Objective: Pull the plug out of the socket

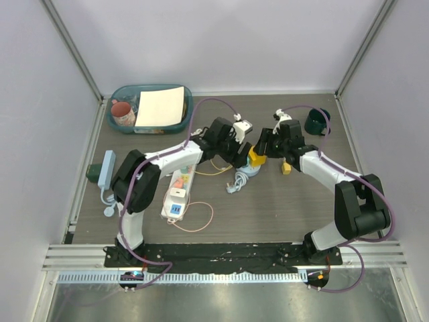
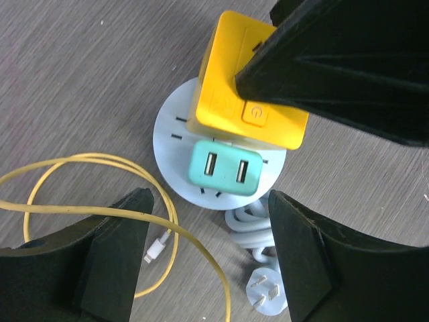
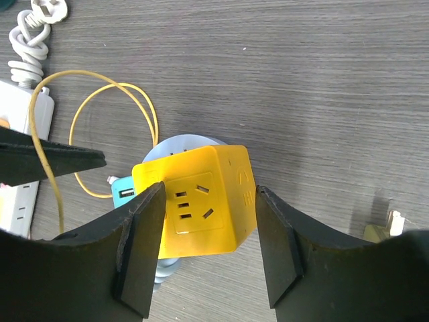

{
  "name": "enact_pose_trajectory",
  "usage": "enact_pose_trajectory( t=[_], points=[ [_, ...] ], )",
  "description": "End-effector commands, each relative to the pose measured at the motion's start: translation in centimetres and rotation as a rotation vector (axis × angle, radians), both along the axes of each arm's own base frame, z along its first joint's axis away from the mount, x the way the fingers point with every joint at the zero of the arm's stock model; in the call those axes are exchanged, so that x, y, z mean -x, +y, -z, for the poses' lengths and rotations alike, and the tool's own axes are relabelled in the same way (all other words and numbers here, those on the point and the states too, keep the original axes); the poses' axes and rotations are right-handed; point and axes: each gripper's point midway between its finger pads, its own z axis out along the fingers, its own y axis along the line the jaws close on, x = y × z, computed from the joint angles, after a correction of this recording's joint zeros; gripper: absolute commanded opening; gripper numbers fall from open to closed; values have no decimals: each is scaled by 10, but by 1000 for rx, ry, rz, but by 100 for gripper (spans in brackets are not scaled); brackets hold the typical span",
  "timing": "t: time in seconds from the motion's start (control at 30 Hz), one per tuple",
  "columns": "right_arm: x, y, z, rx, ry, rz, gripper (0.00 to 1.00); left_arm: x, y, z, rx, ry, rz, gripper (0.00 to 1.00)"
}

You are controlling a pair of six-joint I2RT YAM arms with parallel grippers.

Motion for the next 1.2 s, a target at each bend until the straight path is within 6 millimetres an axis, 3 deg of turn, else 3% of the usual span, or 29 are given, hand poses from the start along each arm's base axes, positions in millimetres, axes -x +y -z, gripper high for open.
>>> enact_pose_trajectory(
  t=[0.0,0.2,0.4,0.47,0.5,0.57,0.6,0.7,1.17],
  points=[
    [13,-6,17,68,79,-22,59,-5,-12,-2,6,12,66,75],
    [13,-4,16,60,82,-29,57,-11,-15,6,-7,2,62,74],
    [13,-2,14,51,77,-37,55,-17,-17,10,-1,-15,53,67],
    [15,0,15,44,80,-48,54,-16,-19,9,19,-23,56,61],
    [16,1,16,42,82,-52,53,-17,-20,6,32,-25,51,48],
    [18,2,18,37,89,-65,53,-17,-23,3,56,-31,51,39],
    [21,4,21,31,100,-78,53,-17,-25,0,68,-37,49,40],
    [27,8,26,18,122,-103,53,-20,-26,1,72,-28,32,64],
    [29,8,25,20,117,-114,54,-19,-33,17,89,8,44,59]
  ],
)
